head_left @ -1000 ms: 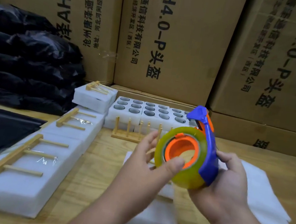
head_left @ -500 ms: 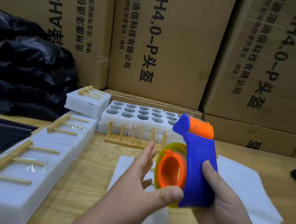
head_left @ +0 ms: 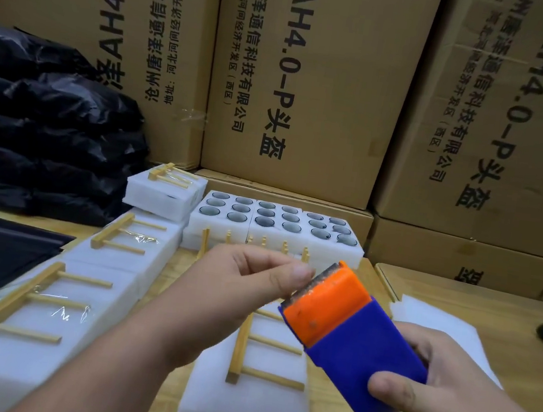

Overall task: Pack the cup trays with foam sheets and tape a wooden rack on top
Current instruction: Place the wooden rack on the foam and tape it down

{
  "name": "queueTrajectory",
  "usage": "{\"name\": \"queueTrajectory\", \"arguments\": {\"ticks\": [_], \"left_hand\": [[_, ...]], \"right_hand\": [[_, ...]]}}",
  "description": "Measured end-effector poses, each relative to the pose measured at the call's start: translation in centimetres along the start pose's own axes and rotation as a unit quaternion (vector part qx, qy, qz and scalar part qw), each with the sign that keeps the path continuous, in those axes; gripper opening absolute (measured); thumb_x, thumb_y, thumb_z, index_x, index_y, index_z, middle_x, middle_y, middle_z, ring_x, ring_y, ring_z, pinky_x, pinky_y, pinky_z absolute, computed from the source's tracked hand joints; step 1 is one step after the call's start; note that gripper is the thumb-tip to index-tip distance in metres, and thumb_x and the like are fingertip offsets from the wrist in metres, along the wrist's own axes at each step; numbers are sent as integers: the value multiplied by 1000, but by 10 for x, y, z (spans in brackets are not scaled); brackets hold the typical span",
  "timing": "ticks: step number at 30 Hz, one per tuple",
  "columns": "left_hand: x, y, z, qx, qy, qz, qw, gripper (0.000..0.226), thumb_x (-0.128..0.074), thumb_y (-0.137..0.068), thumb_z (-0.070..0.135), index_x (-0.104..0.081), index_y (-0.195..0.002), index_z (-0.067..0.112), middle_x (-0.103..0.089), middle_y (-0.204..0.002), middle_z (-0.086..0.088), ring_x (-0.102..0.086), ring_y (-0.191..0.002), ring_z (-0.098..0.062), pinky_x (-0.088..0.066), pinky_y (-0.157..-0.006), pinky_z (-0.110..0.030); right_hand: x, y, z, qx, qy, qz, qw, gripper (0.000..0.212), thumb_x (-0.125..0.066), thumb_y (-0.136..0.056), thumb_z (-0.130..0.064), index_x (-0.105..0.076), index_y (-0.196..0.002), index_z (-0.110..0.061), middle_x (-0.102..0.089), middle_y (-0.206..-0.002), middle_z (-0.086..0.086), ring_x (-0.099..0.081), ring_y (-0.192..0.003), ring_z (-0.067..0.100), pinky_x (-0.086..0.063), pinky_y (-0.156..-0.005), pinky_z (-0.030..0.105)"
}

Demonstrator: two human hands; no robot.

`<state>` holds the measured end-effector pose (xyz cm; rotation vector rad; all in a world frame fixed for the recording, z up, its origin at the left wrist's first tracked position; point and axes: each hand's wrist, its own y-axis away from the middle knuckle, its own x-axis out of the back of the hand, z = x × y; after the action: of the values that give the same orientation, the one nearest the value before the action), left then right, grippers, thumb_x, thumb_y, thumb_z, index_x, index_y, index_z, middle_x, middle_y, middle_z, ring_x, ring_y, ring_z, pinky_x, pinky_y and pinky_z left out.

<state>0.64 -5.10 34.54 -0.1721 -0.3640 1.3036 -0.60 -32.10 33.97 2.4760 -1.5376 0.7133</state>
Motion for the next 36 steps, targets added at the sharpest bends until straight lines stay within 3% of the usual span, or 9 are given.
{"name": "queueTrajectory", "arguments": {"ticks": [2,7,11,15,19,22,29,33,36], "left_hand": [[1,2,-1,4,12,-15,1000,25,-75,-81,43,-82,-98,26,-79,-94,1,-72,-86,-3,-50,-72,-11],[3,8,-9,45,27,-31,998,41,-85,-63,47,-80,-100,32,-79,-103,1,-74,-97,-11,-55,-77,-17],[7,9,-9,56,-12,-7,998,34,-72,-78,55,-80,-103,34,-78,-102,5,-70,-90,-4,-53,-75,-21],[13,10,-10,65,-32,-1,997,34,-64,-81,56,-78,-109,42,-77,-108,13,-68,-96,-4,-53,-87,-30],[17,12,-6,69,-52,-68,994,20,-60,-96,46,-74,-107,55,-73,-114,24,-66,-106,7,-52,-84,-15],[22,11,-4,70,-51,-82,993,26,-59,-102,32,-76,-104,51,-76,-110,20,-68,-101,5,-51,-77,-8],[25,9,-11,66,-21,-59,996,22,-72,-87,37,-78,-108,39,-79,-104,5,-71,-95,-5,-51,-78,-14],[26,10,-14,92,-10,-65,994,25,-73,-95,19,-77,-111,37,-79,-107,3,-73,-102,-9,-55,-83,-20],[28,9,-14,105,-16,-50,993,30,-79,-86,29,-77,-113,40,-78,-102,0,-73,-102,-17,-57,-91,-32]], "right_hand": [[-3,1,-2,-1,-2,-16,1000,51,-82,-68,-69,-75,-101,-29,-74,-87,1,-69,-77,10,-52,-66,19],[-10,1,-3,-11,7,-30,999,50,-81,-72,-67,-74,-100,-26,-74,-88,1,-69,-78,10,-51,-67,20],[-12,0,-4,-19,15,-33,999,57,-81,-69,-70,-74,-102,-24,-75,-91,4,-71,-80,14,-53,-68,22],[-15,-2,-12,-19,21,-55,998,58,-79,-71,-71,-72,-111,-30,-76,-96,1,-72,-82,13,-54,-69,21],[-17,-1,-15,-17,52,-53,997,58,-78,-71,-72,-71,-114,-33,-75,-97,3,-72,-84,21,-55,-70,26],[-17,0,-14,-12,67,-44,997,58,-78,-69,-75,-71,-110,-34,-75,-96,3,-72,-83,22,-55,-69,27],[-19,0,-10,17,89,-43,995,58,-78,-70,-74,-71,-107,-30,-72,-88,2,-68,-72,12,-48,-63,18],[-20,-1,-11,38,114,-60,991,46,-78,-76,-68,-71,-107,-34,-73,-88,-5,-68,-74,7,-48,-64,14],[-18,-3,-12,47,146,-61,986,42,-78,-78,-66,-71,-107,-36,-73,-89,-8,-69,-77,10,-50,-65,15]]}}
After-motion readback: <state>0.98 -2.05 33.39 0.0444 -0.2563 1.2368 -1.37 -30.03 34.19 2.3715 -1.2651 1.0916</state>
